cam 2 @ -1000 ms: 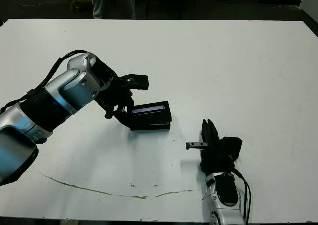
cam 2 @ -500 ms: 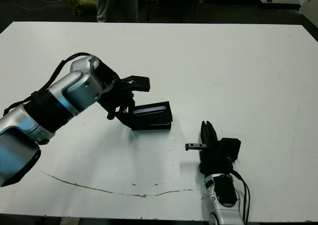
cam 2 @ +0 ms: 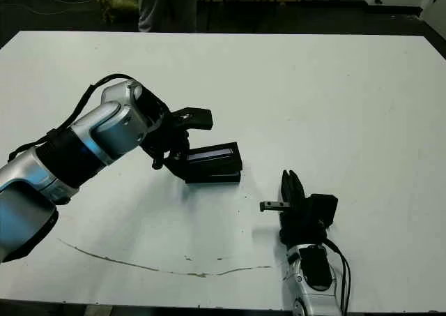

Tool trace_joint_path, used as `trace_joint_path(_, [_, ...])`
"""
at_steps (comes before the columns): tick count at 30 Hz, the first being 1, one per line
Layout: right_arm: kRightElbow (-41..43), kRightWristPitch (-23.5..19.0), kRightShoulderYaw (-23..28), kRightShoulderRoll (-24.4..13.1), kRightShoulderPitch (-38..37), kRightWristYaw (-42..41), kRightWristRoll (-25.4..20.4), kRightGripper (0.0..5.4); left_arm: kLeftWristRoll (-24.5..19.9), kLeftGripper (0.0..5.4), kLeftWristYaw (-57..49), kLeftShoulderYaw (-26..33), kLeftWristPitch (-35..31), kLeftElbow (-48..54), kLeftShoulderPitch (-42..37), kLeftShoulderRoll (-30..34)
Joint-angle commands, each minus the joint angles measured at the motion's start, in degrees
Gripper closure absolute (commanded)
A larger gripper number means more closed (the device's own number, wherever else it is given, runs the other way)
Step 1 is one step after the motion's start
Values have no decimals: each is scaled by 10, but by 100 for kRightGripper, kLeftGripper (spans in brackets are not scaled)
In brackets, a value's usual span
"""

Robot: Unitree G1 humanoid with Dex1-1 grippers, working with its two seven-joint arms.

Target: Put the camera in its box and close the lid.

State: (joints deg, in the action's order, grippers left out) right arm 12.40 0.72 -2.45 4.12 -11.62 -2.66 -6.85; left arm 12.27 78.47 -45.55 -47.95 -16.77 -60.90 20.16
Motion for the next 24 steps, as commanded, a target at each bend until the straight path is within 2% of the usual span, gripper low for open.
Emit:
trace_joint_path(1, [-13, -8, 3, -3, -7, -1, -2, 540, -7, 228, 14, -39, 35, 2, 47, -12])
trace_joint_path(10, [-10, -9, 1, -2, -10, -1, -2, 540, 5, 8, 21, -46, 54, 0, 45, -15])
trace_joint_path(21, [-11, -15, 2, -1, -10, -2, -8, 540, 17, 1, 11, -44, 74, 9, 50, -11])
trace_joint_path(24, [-21, -1, 3, -6, -8, -9, -6, 540, 21, 1, 1, -35, 124, 18, 50, -2])
